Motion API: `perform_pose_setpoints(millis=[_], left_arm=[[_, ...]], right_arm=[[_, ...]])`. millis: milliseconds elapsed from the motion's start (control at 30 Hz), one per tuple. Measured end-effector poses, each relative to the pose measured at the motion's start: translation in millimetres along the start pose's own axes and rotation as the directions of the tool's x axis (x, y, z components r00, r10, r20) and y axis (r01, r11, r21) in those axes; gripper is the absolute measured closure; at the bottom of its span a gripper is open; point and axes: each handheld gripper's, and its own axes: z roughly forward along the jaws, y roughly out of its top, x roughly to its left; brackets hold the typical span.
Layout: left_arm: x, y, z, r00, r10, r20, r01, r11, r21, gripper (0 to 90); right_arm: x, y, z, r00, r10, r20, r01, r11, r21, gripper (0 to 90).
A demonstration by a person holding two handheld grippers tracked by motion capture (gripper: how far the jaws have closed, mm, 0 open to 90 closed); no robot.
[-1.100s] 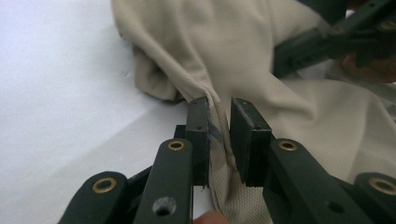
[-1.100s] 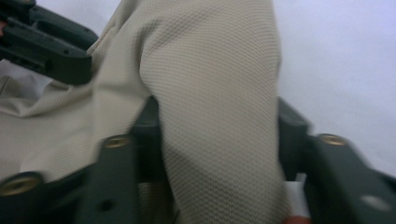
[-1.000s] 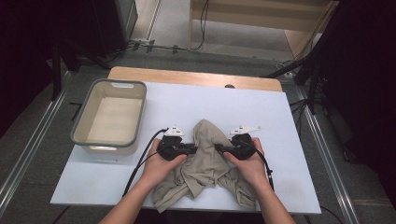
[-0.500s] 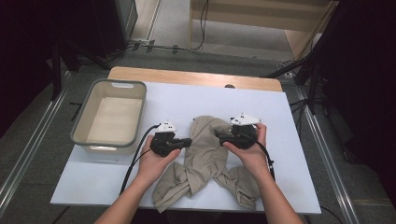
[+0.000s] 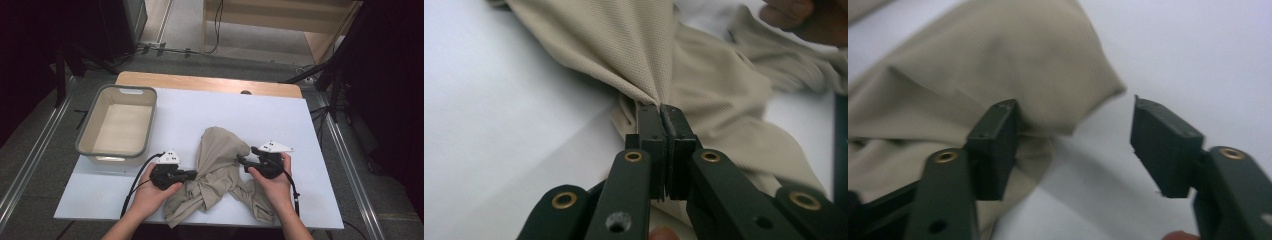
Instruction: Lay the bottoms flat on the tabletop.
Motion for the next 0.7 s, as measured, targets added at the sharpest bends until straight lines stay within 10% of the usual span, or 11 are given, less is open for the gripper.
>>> perform_pose_setpoints(millis=[367, 500, 700], left_arm=[[-29.2, -21.2, -15.4, 0.995, 0.057, 0.083, -0.059, 0.9978, 0.029, 89.5], [-33.9, -28.3, -16.1, 0.9919, 0.066, 0.108, -0.072, 0.9964, 0.046, 89.5], [-41.4, -29.3, -20.4, 0.9822, 0.1, 0.16, -0.109, 0.9927, 0.052, 89.0]], right_arm=[[29.5, -21.2, -0.1, 0.9845, -0.169, -0.047, 0.174, 0.977, 0.123, 67.9], [30.9, -32.7, -14.8, 0.9772, -0.178, -0.116, 0.192, 0.974, 0.123, 87.8], [23.6, -48.9, -37.5, 0.9777, -0.14, -0.156, 0.163, 0.976, 0.146, 88.5]])
